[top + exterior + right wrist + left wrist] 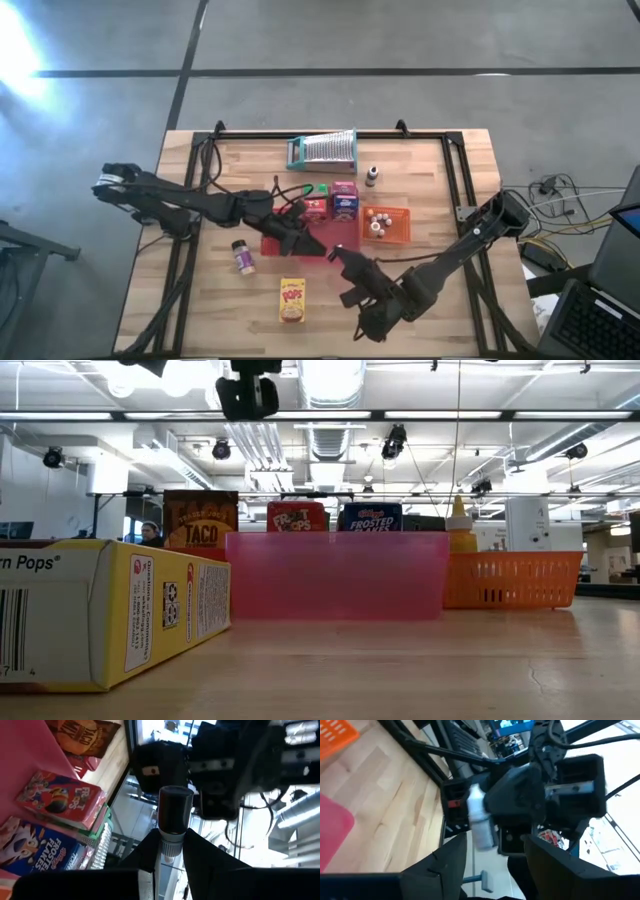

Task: Pick & Place Kitchen Items
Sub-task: Put the small brown food coloring bottle into the orange bin

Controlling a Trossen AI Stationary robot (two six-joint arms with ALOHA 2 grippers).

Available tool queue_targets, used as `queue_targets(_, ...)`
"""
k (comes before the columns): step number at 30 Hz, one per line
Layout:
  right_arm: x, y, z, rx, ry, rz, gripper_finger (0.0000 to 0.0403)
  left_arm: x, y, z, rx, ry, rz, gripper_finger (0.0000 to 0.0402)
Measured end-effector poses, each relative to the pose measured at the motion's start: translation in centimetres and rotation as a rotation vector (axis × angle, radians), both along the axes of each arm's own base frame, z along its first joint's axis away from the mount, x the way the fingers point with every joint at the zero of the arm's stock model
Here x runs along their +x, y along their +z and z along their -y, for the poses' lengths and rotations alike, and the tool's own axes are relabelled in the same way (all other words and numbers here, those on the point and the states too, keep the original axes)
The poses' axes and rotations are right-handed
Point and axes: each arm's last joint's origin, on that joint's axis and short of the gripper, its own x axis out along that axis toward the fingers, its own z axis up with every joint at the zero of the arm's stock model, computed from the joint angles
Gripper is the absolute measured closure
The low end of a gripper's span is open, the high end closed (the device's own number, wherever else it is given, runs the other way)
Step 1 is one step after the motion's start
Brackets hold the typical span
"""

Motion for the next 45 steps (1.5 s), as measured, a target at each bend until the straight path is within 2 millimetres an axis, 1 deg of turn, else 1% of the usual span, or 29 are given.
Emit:
queue_targets(10,0.5,0.5,-0.3,-0.034,0.031,-0.017,0.0350,0.7,-0.2,0.1,-0.023,-0.021,-0.020,0.0197)
queue_targets(17,1.0,0.7,0.1,-0.058,0.030,-0.034,0.0349,1.3,0.3,0.2,-0.049,-0.040,-0.021,0.0197)
queue_targets(25,1.1,0.7,0.4,-0.065,0.022,-0.037,0.0349,1.3,0.2,0.3,-0.068,-0.056,-0.037,0.0200)
queue_targets(29,1.1,0.7,0.5,-0.066,0.017,-0.036,0.0349,1.3,0.2,0.3,-0.068,-0.056,-0.040,0.0219)
queue_targets(38,1.3,0.7,0.8,-0.071,0.009,-0.041,0.0349,1.3,0.0,0.3,-0.063,-0.062,-0.060,0.0287)
queue_targets(41,1.3,0.7,0.8,-0.073,0.009,-0.043,0.0349,1.3,0.0,0.3,-0.057,-0.063,-0.058,0.0301)
queue_targets(45,1.3,0.7,0.8,-0.065,0.010,-0.039,0.0347,1.3,-0.1,0.3,-0.048,-0.064,-0.063,0.0307)
